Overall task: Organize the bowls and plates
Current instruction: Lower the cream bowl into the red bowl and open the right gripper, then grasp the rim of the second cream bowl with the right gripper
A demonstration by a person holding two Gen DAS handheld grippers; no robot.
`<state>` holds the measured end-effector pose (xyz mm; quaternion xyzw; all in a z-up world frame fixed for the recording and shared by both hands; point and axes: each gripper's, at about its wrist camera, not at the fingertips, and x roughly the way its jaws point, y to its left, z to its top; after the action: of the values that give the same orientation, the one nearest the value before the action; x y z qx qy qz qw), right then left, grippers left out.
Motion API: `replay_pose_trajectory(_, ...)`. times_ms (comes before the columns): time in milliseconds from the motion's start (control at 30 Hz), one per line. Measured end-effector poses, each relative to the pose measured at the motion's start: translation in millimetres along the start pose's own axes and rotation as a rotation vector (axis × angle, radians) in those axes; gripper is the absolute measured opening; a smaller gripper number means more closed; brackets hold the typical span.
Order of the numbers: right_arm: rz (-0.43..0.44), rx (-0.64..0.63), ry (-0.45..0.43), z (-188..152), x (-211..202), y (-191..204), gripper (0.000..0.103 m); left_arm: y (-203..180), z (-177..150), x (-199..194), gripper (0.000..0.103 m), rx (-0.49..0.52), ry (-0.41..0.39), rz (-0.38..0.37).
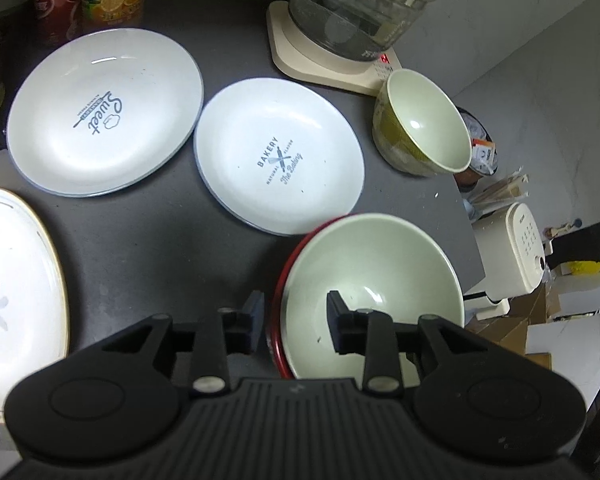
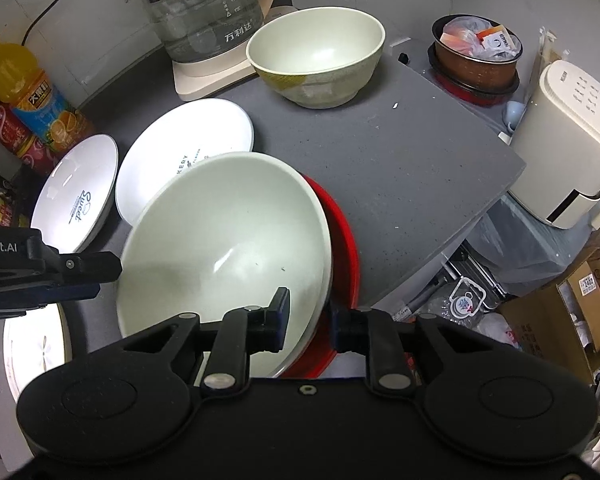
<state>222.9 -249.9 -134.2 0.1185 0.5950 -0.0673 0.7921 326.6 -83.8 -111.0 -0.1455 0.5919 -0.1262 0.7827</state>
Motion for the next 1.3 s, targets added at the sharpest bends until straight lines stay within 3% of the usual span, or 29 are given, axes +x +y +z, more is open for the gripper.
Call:
replay_pose_trajectory(100,0.020,0.024,-0.004,1.4,-6.1,-0.6,0.035,0.5,1.9,-4.4,0.044,0.009,-0.016,-0.008)
replay_pose_trajectory(233,0.020,0.030,-0.021,0.6,-14.3,2.6,0.057,-1.5,7.3,-9.1,0.049,0.037,-0.037,-0.020)
replay_pose_trajectory(367,-0.009,0.049,-0.049,0.6,-24.5,3.0,0.063,-3.0,12.5,-13.1,0.052,0.070,-0.045,-0.032)
replay_pose_trajectory(533,-0.032,0.071,-0.125,-2.4,-45.6,-1.6,0.087,-9.8,17.4,-19.5,0.063,0.152,-0.102,-0.013)
replay_pose_trajectory(733,-0.005,0.088,-0.161,-2.1,-60.3,-11.2,0.103,-20.7,19.9,-21.0,0.074,0.262,-0.091,0.002)
replay_pose_trajectory(900,0.015,0.094,-0.159,2.6,-59.1,-17.2,0.103,-29.8,20.8,-17.0,0.084,0.313,-0.064,-0.019)
replay_pose_trajectory(1133,0.042,0.072,-0.170,14.9,-49.4,-28.3,0.103,-46.5,25.1,-10.7,0.085,0.333,-0.075,-0.003)
replay_pose_trajectory(1300,0.055,0.047,-0.172,35.8,-40.1,-41.1,0.103,-58.3,31.4,-2.0,0.085,0.288,-0.077,0.010)
